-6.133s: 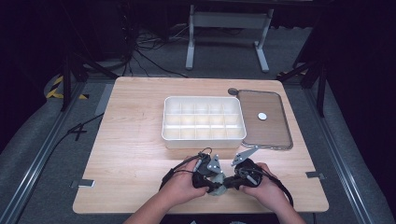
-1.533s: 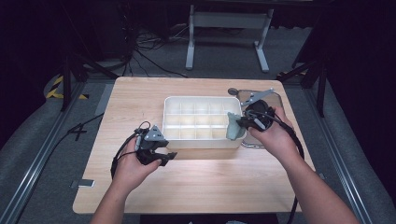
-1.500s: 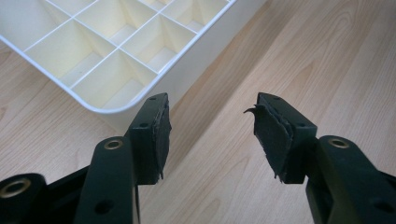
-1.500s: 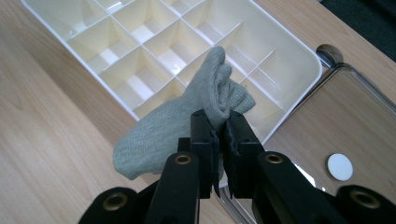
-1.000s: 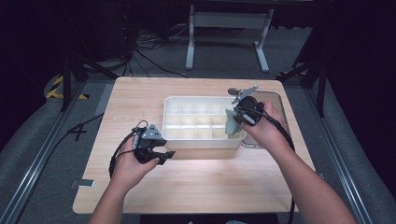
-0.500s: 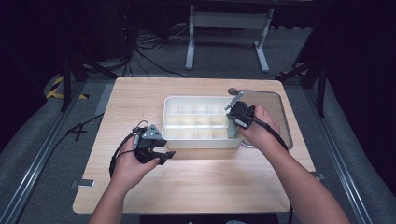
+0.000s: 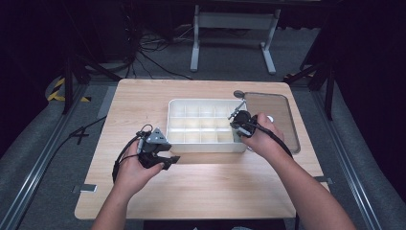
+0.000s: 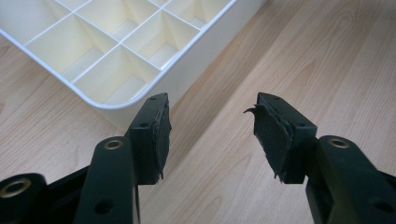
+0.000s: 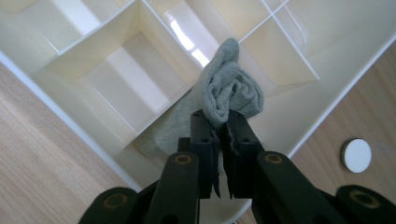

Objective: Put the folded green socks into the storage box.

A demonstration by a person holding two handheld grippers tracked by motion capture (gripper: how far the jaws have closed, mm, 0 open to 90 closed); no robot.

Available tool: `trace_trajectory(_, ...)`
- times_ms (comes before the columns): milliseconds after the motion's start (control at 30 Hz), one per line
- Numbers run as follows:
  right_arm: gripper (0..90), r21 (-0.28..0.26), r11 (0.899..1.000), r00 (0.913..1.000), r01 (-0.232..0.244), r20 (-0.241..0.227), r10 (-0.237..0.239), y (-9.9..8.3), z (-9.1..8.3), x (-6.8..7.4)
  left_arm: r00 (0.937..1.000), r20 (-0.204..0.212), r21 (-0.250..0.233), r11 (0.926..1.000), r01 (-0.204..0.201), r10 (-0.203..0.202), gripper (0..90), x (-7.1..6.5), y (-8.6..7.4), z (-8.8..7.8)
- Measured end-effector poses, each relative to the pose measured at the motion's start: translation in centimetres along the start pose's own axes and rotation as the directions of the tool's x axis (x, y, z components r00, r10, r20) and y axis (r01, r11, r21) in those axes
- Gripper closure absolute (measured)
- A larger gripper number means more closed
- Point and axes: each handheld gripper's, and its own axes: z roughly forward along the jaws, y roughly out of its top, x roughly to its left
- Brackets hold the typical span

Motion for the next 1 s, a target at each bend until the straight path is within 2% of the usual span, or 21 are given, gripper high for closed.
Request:
trace_trajectory(200, 83.7, 0.027, 0.999, 0.9986, -0.031, -0.042, 0.032, 0.1, 0.5, -0.3, 1.0, 0.003, 0.001, 1.0, 0.001, -0.001, 46.8, -0.1, 0.0, 0.1)
trace_trajectory(300, 83.8, 0.054, 0.997, 0.9946, -0.057, -0.084, 0.061, 0.2, 1.0, -0.7, 1.0, 0.005, 0.011, 0.9999, 0.0, 0.0, 46.7, -0.1, 0.1, 0.2)
trace_trajectory(367, 83.9, 0.065, 0.996, 0.9932, -0.063, -0.093, 0.069, 0.2, 1.2, -0.8, 1.0, 0.005, 0.009, 0.9999, -0.005, 0.005, 46.8, -0.1, 0.1, 0.2)
trace_trajectory(400, 84.1, 0.09, 0.993, 0.9905, -0.071, -0.111, 0.081, 0.3, 1.6, -1.0, 1.0, 0.005, 0.01, 0.9999, -0.006, 0.006, 46.8, -0.1, 0.1, 0.3)
trace_trajectory(533, 84.9, 0.136, 0.987, 0.9828, -0.087, -0.15, 0.108, 0.1, 3.0, -1.1, 1.0, 0.004, 0.011, 0.9999, -0.004, 0.004, 46.8, -0.1, 0.1, 0.2)
trace_trajectory(667, 84.7, 0.129, 0.986, 0.9767, -0.103, -0.175, 0.125, -0.2, 3.1, -1.5, 1.0, 0.006, 0.021, 0.9998, 0.0, 0.0, 46.8, 0.0, -0.1, 0.2)
trace_trajectory(800, 81.3, 0.11, 0.987, 0.9721, -0.12, -0.189, 0.139, -0.5, 2.1, -1.8, 1.0, 0.005, 0.019, 0.9998, 0.002, -0.002, 46.8, 0.1, -0.4, 0.1)
trace_trajectory(867, 74.5, 0.084, 0.985, 0.963, -0.149, -0.214, 0.164, -0.7, 1.0, -1.9, 0.9999, 0.003, 0.017, 0.9998, 0.013, -0.013, 46.8, 0.1, -0.5, 0.1)
trace_trajectory(933, 72.2, 0.051, 0.986, 0.9632, -0.156, -0.213, 0.164, -0.7, -0.2, -2.0, 0.9998, 0.0, 0.022, 0.9996, 0.019, -0.019, 46.7, 0.0, -0.7, 0.0)
trace_trajectory(1000, 68.2, 0.035, 0.988, 0.9695, -0.152, -0.189, 0.156, -0.4, -1.3, -1.9, 0.9999, 0.001, 0.025, 0.9996, 0.011, -0.011, 46.7, 0.0, -0.7, -0.1)
